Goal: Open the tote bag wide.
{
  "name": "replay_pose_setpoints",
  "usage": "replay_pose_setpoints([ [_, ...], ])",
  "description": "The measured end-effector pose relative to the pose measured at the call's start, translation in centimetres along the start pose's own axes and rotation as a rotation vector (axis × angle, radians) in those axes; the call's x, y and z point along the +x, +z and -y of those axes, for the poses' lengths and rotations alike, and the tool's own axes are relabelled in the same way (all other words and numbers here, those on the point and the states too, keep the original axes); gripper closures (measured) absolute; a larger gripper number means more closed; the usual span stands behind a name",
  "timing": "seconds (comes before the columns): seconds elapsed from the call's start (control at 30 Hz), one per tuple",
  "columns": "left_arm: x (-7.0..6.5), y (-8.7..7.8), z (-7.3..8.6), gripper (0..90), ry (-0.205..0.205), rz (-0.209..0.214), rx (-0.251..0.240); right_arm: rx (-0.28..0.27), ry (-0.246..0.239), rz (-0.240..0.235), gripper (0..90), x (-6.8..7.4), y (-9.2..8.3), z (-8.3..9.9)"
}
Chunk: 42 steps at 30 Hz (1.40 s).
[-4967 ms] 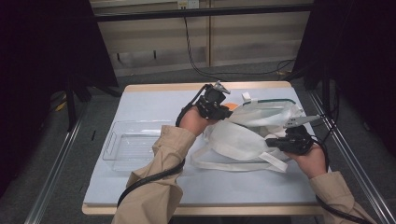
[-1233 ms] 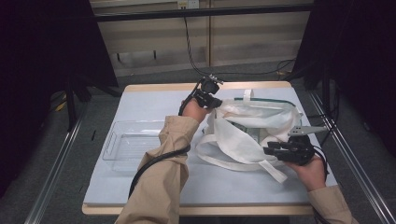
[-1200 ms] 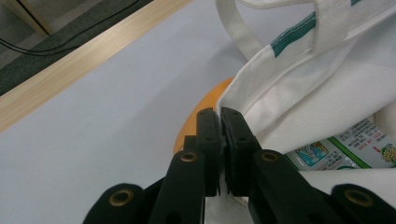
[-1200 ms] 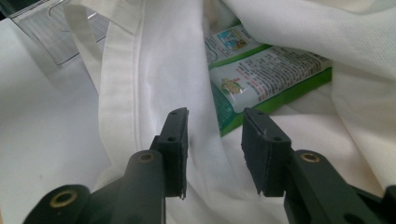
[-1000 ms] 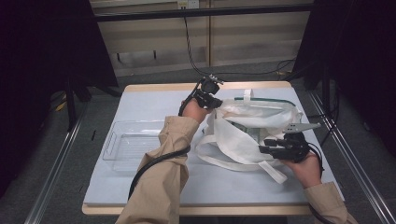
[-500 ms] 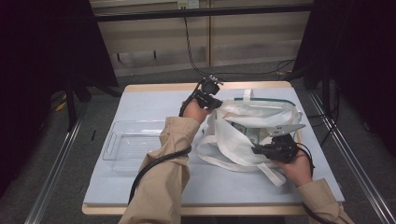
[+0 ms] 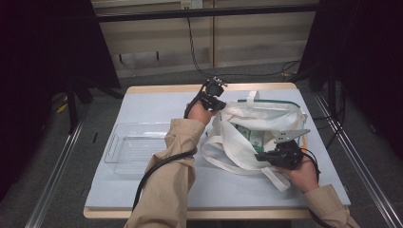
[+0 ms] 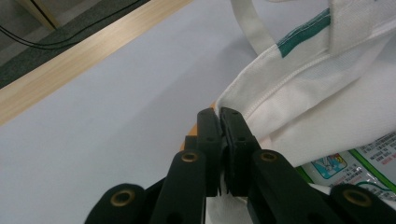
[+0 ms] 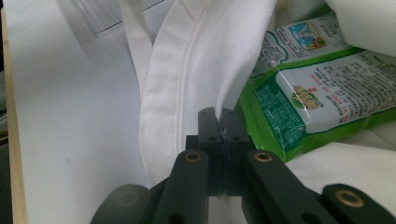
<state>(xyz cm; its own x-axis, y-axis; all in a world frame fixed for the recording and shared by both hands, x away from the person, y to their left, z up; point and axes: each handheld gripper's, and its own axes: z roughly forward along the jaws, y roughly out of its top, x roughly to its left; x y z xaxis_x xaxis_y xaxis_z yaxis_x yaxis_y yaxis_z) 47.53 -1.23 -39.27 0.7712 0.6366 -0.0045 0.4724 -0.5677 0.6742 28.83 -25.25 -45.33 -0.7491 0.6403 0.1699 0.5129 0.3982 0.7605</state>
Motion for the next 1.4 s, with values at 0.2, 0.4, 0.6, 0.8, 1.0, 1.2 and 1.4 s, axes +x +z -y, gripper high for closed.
replay_pose_setpoints([
  [0.2,-0.2,0.0,0.0,87.6,0.034,-0.015,0.016,0.011,-0.012,-0.020,89.8,0.3,0.0,0.0],
  [0.4,-0.1,0.1,0.0,87.6,0.022,-0.009,0.016,0.009,-0.020,-0.044,89.8,0.4,-0.1,0.0],
  [0.6,-0.1,0.1,0.2,87.4,0.004,0.000,0.006,0.005,-0.022,-0.033,89.4,0.5,-0.1,0.1],
  [0.8,0.1,-0.9,0.3,84.3,-0.029,0.045,-0.002,-0.008,-0.003,-0.016,88.6,0.3,-0.1,0.1],
  [1.0,-0.1,-1.7,0.3,76.5,-0.042,0.076,-0.009,-0.007,-0.006,0.005,87.1,0.3,-0.1,0.0],
  [1.2,-0.4,-2.4,0.0,70.5,-0.018,0.100,-0.017,-0.012,0.001,0.003,86.9,0.2,-0.2,0.1],
  [1.4,-0.5,-3.0,-0.3,69.0,-0.008,0.101,-0.018,-0.013,0.003,0.006,86.9,0.2,-0.2,0.0],
])
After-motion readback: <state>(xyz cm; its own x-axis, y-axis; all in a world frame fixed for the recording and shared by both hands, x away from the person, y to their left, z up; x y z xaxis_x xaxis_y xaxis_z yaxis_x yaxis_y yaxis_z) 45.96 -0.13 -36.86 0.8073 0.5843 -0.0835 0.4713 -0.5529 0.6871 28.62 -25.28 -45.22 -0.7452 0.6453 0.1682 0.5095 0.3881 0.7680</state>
